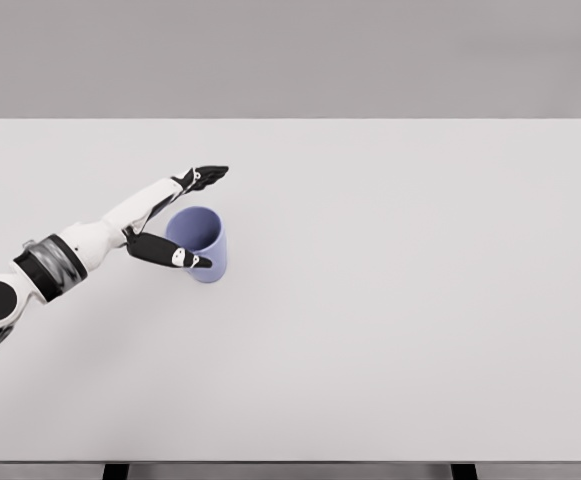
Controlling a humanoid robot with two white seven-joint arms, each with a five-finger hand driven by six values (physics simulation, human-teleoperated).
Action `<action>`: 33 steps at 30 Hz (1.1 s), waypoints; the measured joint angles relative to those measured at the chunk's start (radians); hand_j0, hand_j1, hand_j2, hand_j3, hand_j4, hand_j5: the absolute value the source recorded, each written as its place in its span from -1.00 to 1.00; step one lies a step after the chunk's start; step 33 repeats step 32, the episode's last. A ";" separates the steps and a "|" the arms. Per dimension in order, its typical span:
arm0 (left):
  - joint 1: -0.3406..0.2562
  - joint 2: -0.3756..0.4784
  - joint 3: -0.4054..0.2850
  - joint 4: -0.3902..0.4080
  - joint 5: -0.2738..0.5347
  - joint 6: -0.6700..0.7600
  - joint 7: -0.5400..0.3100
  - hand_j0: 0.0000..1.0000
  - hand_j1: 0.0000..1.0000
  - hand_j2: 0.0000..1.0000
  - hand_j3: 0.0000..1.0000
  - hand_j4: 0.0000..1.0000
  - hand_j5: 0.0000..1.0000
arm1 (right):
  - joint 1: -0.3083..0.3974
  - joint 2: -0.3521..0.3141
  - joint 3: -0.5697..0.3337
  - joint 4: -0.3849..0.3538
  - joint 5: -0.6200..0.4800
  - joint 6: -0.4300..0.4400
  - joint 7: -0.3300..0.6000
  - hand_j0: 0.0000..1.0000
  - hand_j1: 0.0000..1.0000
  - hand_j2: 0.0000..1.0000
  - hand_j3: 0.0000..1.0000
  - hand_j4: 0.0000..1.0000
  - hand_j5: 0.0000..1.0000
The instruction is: Flip the cup with left arm and place it on the table
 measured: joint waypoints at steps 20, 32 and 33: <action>0.029 0.059 0.025 0.000 0.001 -0.101 0.000 1.00 1.00 1.00 1.00 1.00 1.00 | 0.000 0.000 0.000 0.000 0.000 0.000 0.000 1.00 1.00 1.00 1.00 1.00 1.00; 0.109 0.128 0.220 0.000 -0.002 -0.177 0.000 1.00 1.00 1.00 1.00 1.00 1.00 | 0.000 0.000 0.000 0.000 0.000 0.000 0.000 1.00 1.00 1.00 1.00 1.00 1.00; 0.109 0.128 0.220 0.000 -0.002 -0.177 0.000 1.00 1.00 1.00 1.00 1.00 1.00 | 0.000 0.000 0.000 0.000 0.000 0.000 0.000 1.00 1.00 1.00 1.00 1.00 1.00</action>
